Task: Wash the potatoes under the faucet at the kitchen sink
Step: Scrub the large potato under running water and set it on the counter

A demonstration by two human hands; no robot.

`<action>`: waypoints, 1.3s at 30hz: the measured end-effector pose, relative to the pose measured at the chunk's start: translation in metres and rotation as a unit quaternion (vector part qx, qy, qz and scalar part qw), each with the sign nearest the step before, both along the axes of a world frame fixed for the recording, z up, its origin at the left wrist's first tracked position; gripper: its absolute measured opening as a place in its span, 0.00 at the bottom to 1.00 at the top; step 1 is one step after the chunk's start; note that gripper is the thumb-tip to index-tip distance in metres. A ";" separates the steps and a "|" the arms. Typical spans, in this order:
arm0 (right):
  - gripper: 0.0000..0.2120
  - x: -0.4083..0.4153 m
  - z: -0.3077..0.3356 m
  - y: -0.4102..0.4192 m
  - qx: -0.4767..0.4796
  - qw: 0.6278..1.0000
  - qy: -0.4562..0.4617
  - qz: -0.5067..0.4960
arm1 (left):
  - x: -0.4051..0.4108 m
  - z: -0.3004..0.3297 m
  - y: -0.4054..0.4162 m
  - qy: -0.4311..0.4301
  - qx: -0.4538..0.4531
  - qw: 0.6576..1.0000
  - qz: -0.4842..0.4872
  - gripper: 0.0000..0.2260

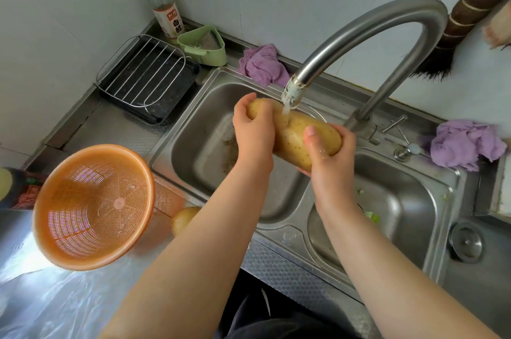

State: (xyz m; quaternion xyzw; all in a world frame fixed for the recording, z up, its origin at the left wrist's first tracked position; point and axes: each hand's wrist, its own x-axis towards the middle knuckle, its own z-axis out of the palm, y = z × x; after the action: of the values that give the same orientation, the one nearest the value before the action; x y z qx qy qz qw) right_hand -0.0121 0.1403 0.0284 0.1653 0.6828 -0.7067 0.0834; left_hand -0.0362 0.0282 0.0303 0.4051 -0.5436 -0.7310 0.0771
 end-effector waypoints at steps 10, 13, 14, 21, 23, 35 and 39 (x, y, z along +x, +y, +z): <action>0.20 -0.006 -0.001 0.005 -0.029 0.999 -0.028 -0.028 | 0.010 -0.015 -0.025 0.047 0.031 0.969 -0.242 0.43; 0.23 -0.002 -0.001 0.003 -0.006 1.000 -0.011 -0.018 | 0.005 -0.013 -0.017 0.028 -0.008 0.984 -0.177 0.30; 0.24 0.000 -0.001 0.001 0.019 1.000 0.005 -0.009 | 0.003 -0.010 -0.015 0.013 -0.014 0.991 -0.131 0.22; 0.18 -0.009 -0.001 0.005 -0.029 0.998 -0.040 -0.026 | 0.006 0.000 -0.016 -0.009 -0.101 0.972 -0.214 0.29; 0.17 -0.013 0.001 0.006 -0.029 0.998 -0.039 -0.028 | 0.009 -0.001 -0.020 0.002 -0.087 0.962 -0.259 0.46; 0.29 -0.010 0.004 -0.005 0.060 0.998 0.031 0.015 | 0.000 0.009 -0.006 -0.004 -0.050 0.997 -0.059 0.22; 0.29 -0.007 0.007 -0.005 0.085 0.995 0.044 0.028 | 0.005 0.013 0.001 -0.036 -0.098 0.994 -0.023 0.20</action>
State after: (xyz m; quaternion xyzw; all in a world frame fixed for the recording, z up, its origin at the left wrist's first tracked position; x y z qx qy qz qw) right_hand -0.0187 0.1358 0.0350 0.1215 0.7480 -0.6499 0.0584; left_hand -0.0312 0.0292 0.0431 0.4091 -0.6244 -0.6605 0.0805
